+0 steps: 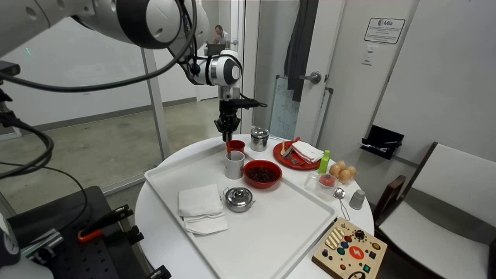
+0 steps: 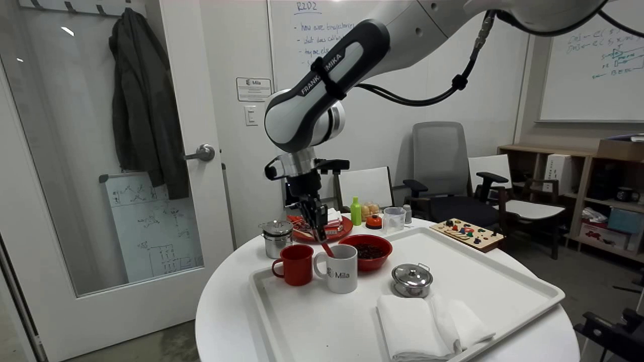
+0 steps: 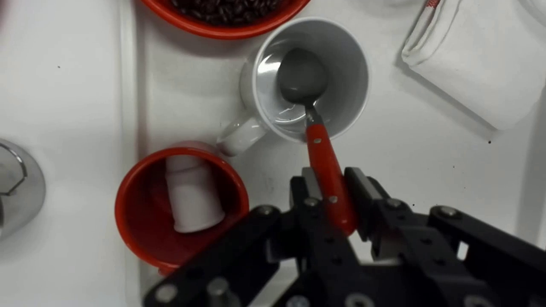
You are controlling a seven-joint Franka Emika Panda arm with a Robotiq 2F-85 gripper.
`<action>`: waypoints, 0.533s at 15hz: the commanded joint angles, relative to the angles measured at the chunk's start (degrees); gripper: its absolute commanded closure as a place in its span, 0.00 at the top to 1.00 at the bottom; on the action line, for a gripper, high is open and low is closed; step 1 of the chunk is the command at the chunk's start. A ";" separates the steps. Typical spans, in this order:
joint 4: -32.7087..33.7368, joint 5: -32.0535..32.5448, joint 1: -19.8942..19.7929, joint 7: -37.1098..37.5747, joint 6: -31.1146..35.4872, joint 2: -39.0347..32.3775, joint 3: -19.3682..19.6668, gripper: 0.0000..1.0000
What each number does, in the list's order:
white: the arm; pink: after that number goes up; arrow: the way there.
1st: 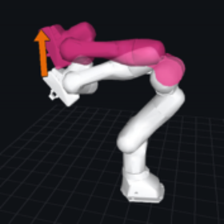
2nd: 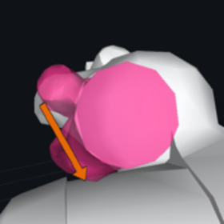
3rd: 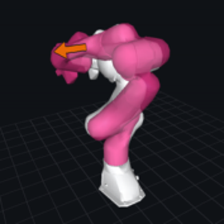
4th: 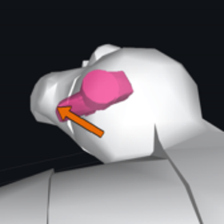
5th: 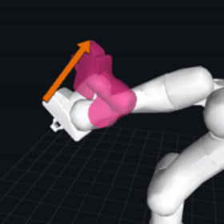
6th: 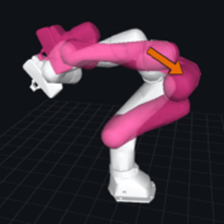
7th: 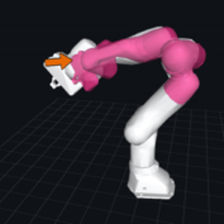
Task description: Use the spoon to stir the contents in the red bowl
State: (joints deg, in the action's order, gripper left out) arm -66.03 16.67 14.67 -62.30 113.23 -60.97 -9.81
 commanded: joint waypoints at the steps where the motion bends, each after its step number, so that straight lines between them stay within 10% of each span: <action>1: 3.54 -0.07 0.55 -1.11 -2.51 -1.79 0.40 0.13; 8: 0.65 0.39 -0.01 0.78 -0.64 2.26 0.46 0.13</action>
State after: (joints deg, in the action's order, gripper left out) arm -64.50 16.67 14.65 -62.11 113.11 -61.23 -9.72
